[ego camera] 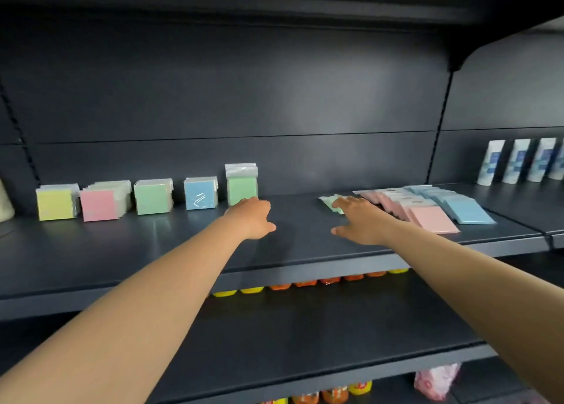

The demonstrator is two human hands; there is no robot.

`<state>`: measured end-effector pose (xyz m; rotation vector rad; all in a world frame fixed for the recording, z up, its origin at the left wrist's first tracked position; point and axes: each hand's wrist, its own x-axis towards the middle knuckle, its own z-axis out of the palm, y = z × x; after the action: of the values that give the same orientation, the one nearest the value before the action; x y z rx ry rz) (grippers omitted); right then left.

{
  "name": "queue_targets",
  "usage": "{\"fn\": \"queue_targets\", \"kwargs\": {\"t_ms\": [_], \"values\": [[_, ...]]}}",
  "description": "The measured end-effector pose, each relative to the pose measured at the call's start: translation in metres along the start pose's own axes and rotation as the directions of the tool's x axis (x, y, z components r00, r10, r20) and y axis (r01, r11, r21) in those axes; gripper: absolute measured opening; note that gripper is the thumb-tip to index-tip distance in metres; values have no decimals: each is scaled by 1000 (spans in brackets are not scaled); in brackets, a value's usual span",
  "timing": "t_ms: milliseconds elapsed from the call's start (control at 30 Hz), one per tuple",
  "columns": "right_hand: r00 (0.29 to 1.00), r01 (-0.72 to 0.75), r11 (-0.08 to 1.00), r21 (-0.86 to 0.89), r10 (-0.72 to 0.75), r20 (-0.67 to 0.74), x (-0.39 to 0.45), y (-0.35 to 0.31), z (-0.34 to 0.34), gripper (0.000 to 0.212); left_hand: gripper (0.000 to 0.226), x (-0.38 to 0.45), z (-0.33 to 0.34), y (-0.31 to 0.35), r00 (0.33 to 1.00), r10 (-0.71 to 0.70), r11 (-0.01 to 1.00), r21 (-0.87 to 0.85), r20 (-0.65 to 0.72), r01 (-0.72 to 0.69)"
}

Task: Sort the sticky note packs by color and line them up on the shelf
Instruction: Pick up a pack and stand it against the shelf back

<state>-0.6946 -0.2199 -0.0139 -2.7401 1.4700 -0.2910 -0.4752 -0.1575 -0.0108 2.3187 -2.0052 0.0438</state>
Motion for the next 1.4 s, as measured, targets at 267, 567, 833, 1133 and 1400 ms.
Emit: {"fn": "queue_targets", "kwargs": {"t_ms": [267, 567, 833, 1133, 1400], "values": [[998, -63, 998, -32, 62, -29, -42, 48, -13, 56, 45, -13, -4, 53, 998, 61, 997, -43, -26, -62], [999, -29, 998, 53, 28, 20, 6, 111, -11, 54, 47, 59, 6, 98, 1000, 9, 998, -64, 7, -8], [987, 72, 988, 140, -90, 130, 108, 160, 11, 45, 41, 158, 36, 130, 967, -235, 887, -386, 95, 253], [950, 143, 971, 191, -189, 250, 173, 180, 40, 17, 42, 214, 69, 133, 895, -394, 579, -701, 207, 417], [966, 56, 915, 401, -151, 209, 197, 185, 46, 26, 23, 226, 81, 113, 858, -422, 368, -810, 291, 456]]}}
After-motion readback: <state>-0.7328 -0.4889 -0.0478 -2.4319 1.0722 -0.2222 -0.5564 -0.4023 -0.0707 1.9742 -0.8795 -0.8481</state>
